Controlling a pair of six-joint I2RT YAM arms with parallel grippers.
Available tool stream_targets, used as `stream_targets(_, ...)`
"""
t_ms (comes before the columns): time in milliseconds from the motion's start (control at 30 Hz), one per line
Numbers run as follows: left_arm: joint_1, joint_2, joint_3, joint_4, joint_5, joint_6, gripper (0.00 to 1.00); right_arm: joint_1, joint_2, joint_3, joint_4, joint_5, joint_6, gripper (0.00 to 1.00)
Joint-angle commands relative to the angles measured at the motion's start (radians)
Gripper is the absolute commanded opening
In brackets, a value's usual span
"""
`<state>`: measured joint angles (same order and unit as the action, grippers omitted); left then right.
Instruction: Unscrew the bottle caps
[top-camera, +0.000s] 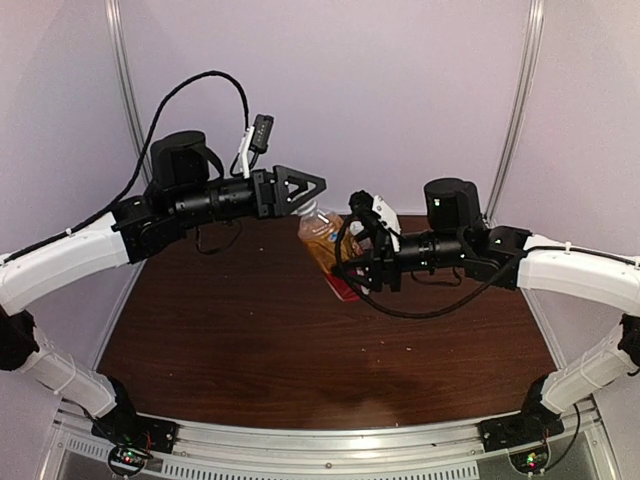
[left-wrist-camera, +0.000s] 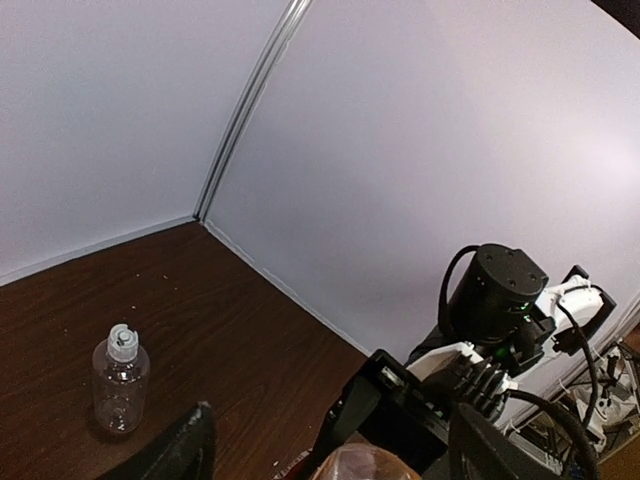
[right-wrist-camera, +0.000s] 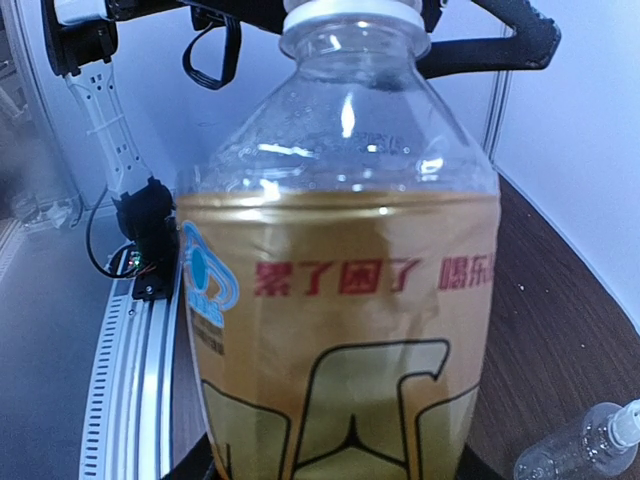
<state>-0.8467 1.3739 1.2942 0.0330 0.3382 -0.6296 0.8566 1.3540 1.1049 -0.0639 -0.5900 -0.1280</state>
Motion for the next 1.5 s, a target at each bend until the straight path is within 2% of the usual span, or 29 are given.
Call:
stream_targets(0, 0.02, -0.041, -0.004, 0.076, 0.121, 0.088, 0.83, -0.004, -0.03, -0.002, 0.025, -0.13, 0.01, 0.28)
stream_targets(300, 0.055, -0.084, -0.043, 0.166, 0.467, 0.234, 0.84, -0.003, -0.009, 0.026, 0.061, -0.338, 0.097, 0.29)
stream_targets(500, 0.069, -0.072, -0.042, 0.203, 0.595, 0.235, 0.8, -0.001, 0.003, 0.033, 0.108, -0.427, 0.161, 0.29)
stream_targets(667, 0.069, -0.063, -0.044, 0.219, 0.621, 0.233, 0.74, -0.002, 0.008, 0.035, 0.147, -0.474, 0.2, 0.29)
stream_targets(1200, 0.07, -0.035, -0.058, 0.281, 0.661, 0.191, 0.46, -0.004, 0.019, 0.038, 0.163, -0.486, 0.216, 0.29)
stream_targets(1467, 0.069, -0.038, -0.076, 0.292, 0.631, 0.164, 0.23, -0.007, 0.011, 0.048, 0.109, -0.392, 0.183, 0.28)
